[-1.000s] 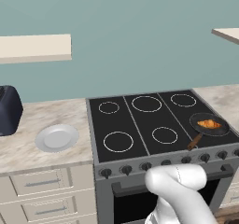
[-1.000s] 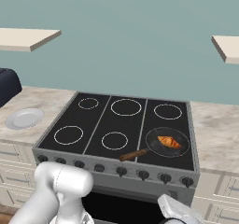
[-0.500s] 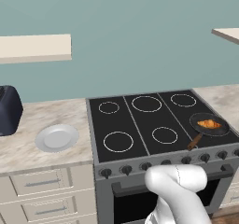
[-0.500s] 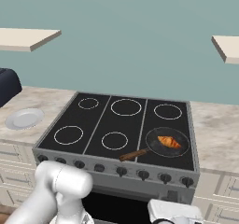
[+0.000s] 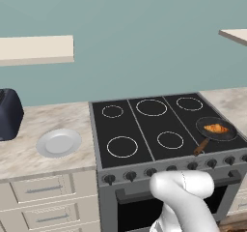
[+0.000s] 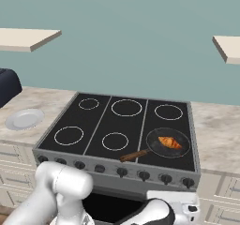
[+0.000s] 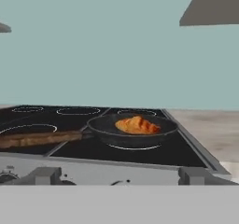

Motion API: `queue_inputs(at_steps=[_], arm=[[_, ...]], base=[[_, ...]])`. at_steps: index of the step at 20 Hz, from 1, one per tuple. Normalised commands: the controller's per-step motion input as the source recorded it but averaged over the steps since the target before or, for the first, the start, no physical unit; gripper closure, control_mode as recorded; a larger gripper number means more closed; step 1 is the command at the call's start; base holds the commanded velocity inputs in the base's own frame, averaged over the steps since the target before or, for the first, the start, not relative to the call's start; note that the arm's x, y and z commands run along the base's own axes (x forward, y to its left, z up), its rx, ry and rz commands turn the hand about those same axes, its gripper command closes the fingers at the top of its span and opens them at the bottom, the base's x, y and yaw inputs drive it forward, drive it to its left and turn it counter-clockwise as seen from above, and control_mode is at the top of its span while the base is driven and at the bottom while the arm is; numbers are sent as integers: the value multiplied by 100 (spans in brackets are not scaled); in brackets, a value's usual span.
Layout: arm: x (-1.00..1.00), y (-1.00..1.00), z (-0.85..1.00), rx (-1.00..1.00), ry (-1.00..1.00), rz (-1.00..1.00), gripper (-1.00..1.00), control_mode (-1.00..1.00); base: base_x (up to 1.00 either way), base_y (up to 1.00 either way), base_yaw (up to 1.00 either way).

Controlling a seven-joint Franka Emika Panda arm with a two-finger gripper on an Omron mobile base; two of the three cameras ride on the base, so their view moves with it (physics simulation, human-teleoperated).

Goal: Pick the croissant and place it on the pan. Then turn on the stove to warm the croissant.

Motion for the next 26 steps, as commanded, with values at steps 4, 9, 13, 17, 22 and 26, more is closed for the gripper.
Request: queue_inputs(at_steps=[4,9,13,17,22,26], arm=[[46,-2,-18,-11,12,-6,-100,-100],[36,-14,-25,-7,10,-6,-100,-100],[18,-46,-25,0,5,-9,-100,-100],[0,-67,-24,0,0,-11,-100,-100],[3,-32,-15,0,0,-5,-100,-100],[23,-1,-11,-2,0,0,-100,-100]], base=[[0,0,0],[0,0,0],[0,0,0],[0,0,0],[0,0,0],[0,0,0]])
